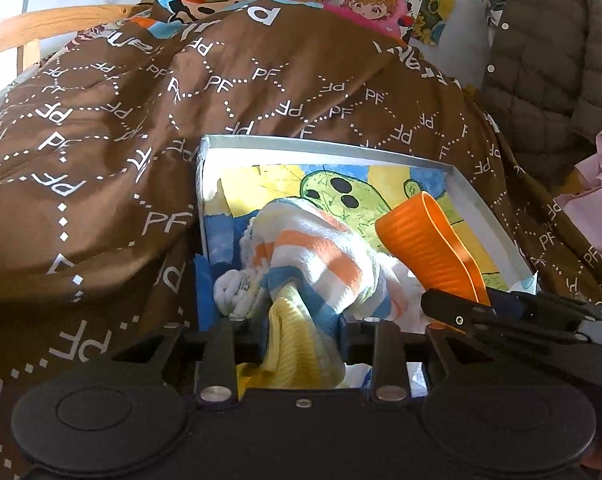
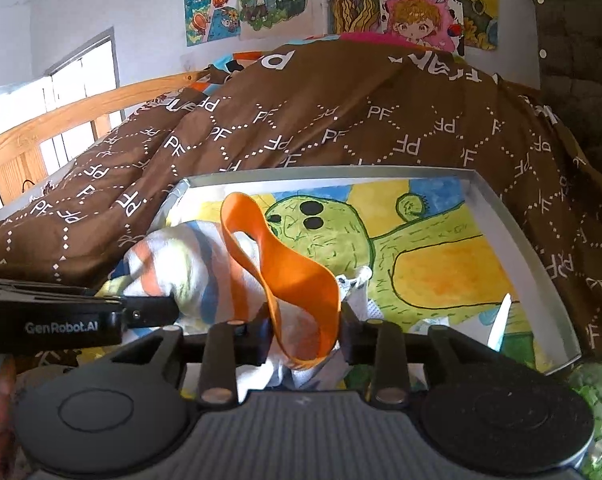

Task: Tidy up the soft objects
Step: 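Open both grippers to drop the towel and orange strap into the tray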

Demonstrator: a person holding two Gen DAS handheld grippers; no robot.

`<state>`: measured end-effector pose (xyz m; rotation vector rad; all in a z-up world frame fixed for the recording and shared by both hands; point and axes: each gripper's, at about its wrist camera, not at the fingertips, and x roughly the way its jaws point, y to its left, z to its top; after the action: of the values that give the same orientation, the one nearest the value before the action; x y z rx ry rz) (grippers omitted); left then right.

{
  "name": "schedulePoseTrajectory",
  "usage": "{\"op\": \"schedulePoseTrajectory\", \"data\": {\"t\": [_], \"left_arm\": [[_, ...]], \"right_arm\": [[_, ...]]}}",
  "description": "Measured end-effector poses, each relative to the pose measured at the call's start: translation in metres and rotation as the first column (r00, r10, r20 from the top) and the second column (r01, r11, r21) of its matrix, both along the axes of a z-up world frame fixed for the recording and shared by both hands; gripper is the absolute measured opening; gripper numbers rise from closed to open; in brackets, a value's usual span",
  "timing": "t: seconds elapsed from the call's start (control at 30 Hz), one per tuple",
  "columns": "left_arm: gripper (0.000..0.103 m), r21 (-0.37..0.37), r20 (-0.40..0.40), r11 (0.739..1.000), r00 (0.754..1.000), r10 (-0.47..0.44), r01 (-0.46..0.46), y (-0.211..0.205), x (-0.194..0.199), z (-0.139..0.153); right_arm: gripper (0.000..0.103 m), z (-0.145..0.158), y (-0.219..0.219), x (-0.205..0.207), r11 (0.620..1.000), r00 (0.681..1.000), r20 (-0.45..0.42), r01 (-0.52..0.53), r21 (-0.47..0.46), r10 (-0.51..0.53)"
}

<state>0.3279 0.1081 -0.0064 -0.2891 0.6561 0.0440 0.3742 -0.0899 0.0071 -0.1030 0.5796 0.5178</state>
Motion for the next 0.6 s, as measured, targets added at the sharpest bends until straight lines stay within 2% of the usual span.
{"op": "schedulePoseTrajectory", "data": {"t": [0.17, 0.23, 0.3, 0.43, 0.6], "left_arm": [[0.05, 0.016, 0.01, 1.0, 1.0, 0.002, -0.002, -0.003, -0.005, 0.003], [0.061, 0.026, 0.019, 1.0, 1.0, 0.008, -0.009, -0.003, -0.008, 0.005], [0.067, 0.033, 0.025, 0.999, 1.0, 0.019, -0.02, -0.004, -0.011, 0.007], [0.073, 0.035, 0.026, 0.999, 0.999, 0.038, -0.039, -0.003, -0.017, 0.009], [0.08, 0.042, 0.044, 0.998, 0.998, 0.05, -0.052, -0.004, -0.026, 0.016]], "right_arm": [[0.044, 0.003, -0.004, -0.002, 1.0, 1.0, 0.011, 0.013, -0.007, -0.013], [0.046, 0.005, -0.006, -0.002, 1.0, 1.0, 0.018, 0.017, -0.013, -0.017], [0.048, 0.008, -0.007, -0.003, 1.0, 0.999, 0.026, 0.022, -0.015, -0.022], [0.054, 0.014, -0.012, -0.006, 0.999, 0.999, 0.042, 0.033, -0.017, -0.032], [0.066, 0.024, -0.02, -0.011, 0.999, 0.997, 0.063, 0.035, -0.007, -0.035]]}}
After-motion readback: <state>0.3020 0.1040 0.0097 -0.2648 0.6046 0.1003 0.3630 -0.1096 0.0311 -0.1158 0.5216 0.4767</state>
